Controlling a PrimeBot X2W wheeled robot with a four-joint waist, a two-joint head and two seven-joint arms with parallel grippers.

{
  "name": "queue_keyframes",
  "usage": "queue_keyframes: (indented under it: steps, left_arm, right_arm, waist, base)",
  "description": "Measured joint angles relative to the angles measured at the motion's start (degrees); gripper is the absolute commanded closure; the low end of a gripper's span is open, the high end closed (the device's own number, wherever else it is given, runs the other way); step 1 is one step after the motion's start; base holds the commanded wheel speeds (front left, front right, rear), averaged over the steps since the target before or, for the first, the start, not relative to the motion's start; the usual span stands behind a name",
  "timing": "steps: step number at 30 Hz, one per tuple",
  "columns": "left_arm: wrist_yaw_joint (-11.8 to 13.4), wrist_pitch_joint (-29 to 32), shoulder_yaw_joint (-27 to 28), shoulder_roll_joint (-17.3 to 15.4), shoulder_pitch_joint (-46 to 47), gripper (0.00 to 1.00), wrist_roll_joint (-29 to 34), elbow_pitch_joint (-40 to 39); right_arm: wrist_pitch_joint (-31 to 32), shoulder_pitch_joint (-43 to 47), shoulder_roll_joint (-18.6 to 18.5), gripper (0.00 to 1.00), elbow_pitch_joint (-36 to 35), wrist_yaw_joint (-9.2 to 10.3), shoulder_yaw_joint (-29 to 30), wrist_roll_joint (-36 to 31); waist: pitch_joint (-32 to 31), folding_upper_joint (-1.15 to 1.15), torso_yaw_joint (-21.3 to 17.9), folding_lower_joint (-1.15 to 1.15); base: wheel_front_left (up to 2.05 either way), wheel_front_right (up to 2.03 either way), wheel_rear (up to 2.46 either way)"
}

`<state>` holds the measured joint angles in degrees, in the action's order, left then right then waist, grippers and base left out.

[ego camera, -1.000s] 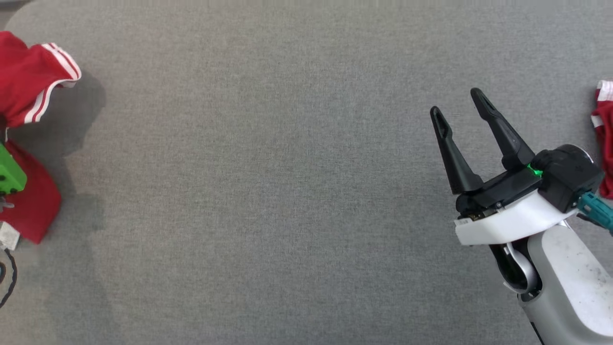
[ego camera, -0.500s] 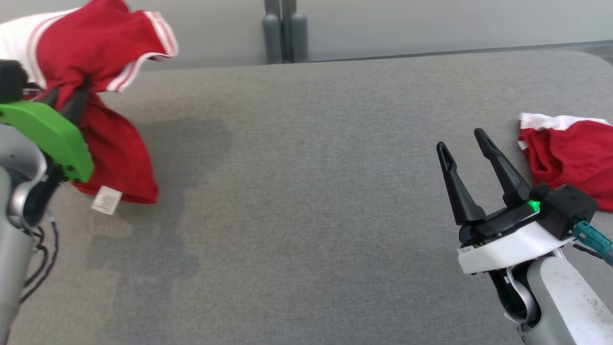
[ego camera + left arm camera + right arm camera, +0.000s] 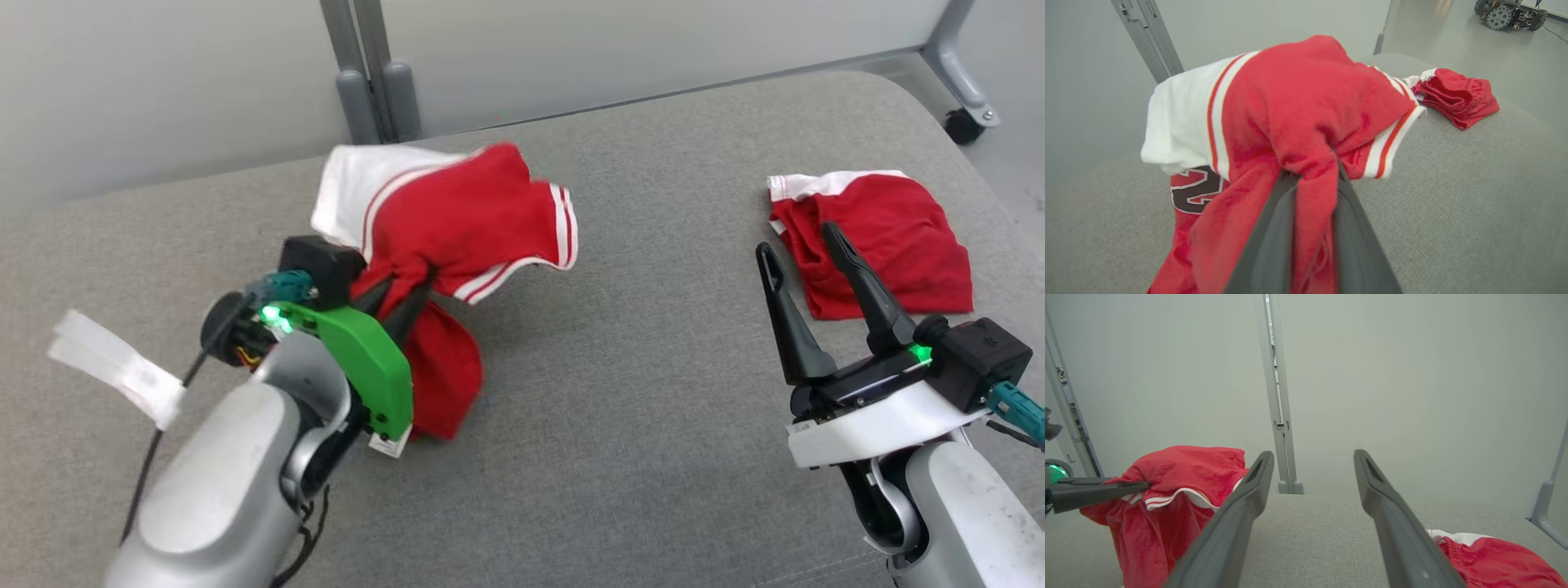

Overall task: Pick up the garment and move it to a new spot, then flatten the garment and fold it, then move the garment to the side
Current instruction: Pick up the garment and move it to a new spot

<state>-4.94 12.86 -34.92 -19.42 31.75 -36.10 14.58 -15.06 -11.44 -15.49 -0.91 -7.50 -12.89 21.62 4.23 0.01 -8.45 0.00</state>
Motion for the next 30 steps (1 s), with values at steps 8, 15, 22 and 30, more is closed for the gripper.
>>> queue_keyframes:
  steps: [8,15,22,30]
  left_arm:
    - [-1.3,-7.33,-5.87,7.92,-1.19,0.53,1.43,18.2]
    - [-2.18,-13.19,-8.1,10.66,1.74,0.0,1.49,27.24]
    - [-2.35,-17.96,-7.91,9.95,3.26,0.0,1.34,26.94]
    - [2.58,-21.6,-2.72,3.38,2.1,0.0,0.22,18.69]
  right_arm:
    - [0.0,-0.91,0.73,0.0,0.9,0.0,-1.68,0.49]
    - [0.0,-1.08,0.69,0.0,1.97,-0.01,-1.6,0.71]
    - [0.0,-0.41,0.79,0.0,2.38,0.0,-0.77,0.9]
    - [0.0,1.78,0.79,0.0,2.94,0.0,-0.18,0.93]
  waist:
    - [1.98,0.0,-1.99,0.0]
    - [1.67,0.0,-1.75,0.0]
    - [-0.31,0.0,-0.07,0.0]
    - [-2.7,0.0,2.54,0.0]
  base:
    - [0.0,0.0,0.0]
    - [0.0,0.0,0.0]
    - [0.0,0.0,0.0]
    - [0.0,0.0,0.0]
